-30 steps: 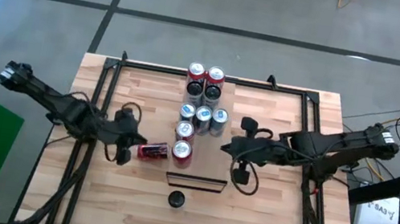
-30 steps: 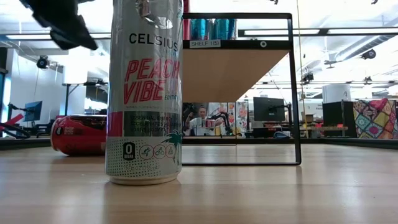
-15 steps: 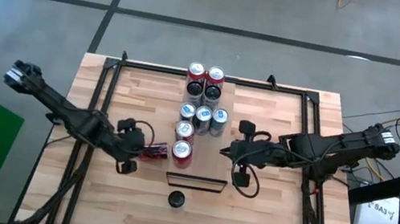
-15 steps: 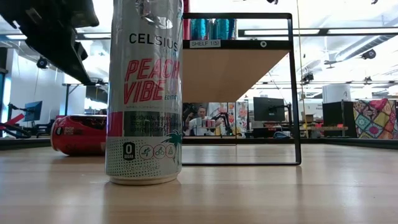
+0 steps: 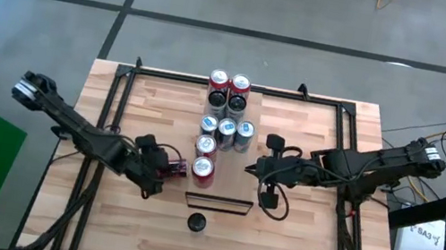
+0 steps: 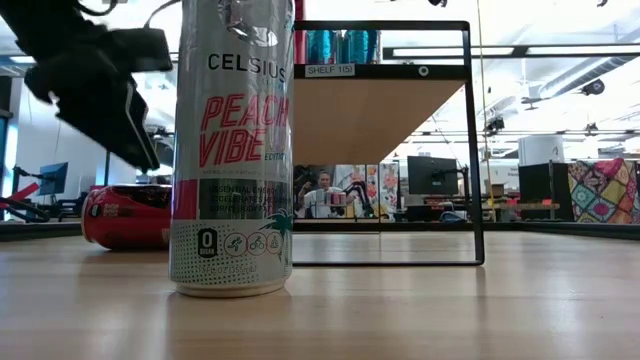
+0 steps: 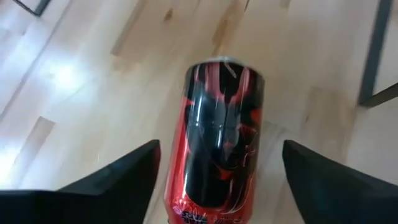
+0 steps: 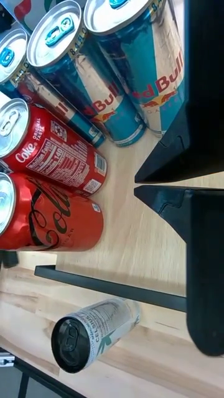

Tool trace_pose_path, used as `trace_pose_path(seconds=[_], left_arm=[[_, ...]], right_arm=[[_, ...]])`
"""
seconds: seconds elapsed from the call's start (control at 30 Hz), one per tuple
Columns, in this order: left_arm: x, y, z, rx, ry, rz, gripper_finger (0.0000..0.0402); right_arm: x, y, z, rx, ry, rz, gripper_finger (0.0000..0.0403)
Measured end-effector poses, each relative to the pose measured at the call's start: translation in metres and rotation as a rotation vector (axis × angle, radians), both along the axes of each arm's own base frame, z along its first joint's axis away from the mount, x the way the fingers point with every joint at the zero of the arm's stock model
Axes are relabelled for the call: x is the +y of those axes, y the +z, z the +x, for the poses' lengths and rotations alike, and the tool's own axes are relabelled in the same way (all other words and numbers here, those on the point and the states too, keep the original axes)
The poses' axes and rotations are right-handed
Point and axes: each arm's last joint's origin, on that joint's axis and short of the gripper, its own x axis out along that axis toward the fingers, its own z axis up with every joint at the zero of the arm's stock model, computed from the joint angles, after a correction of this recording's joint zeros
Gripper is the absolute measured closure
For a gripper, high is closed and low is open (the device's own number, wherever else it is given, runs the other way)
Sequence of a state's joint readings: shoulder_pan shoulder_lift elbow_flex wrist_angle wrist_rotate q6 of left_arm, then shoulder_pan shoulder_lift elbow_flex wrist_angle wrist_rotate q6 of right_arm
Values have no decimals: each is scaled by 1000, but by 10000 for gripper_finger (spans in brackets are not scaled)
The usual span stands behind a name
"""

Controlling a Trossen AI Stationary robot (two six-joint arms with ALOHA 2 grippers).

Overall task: Place canned beverage on shelf
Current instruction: Put the red black soda can on the shelf aligned with the other red black soda can

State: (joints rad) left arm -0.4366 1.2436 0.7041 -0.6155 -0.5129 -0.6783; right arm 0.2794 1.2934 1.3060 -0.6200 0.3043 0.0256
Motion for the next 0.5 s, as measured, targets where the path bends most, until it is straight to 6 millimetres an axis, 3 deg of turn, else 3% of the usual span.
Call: trace_pose_path(seconds=[0.2,0.5], left_arm=[[-5,-18,11,48,9,21,56],[-10,-42,23,99,-6,83,60]], right_arm=[[0,0,0,0,0,0,394],[0,0,0,3,0,1,394]])
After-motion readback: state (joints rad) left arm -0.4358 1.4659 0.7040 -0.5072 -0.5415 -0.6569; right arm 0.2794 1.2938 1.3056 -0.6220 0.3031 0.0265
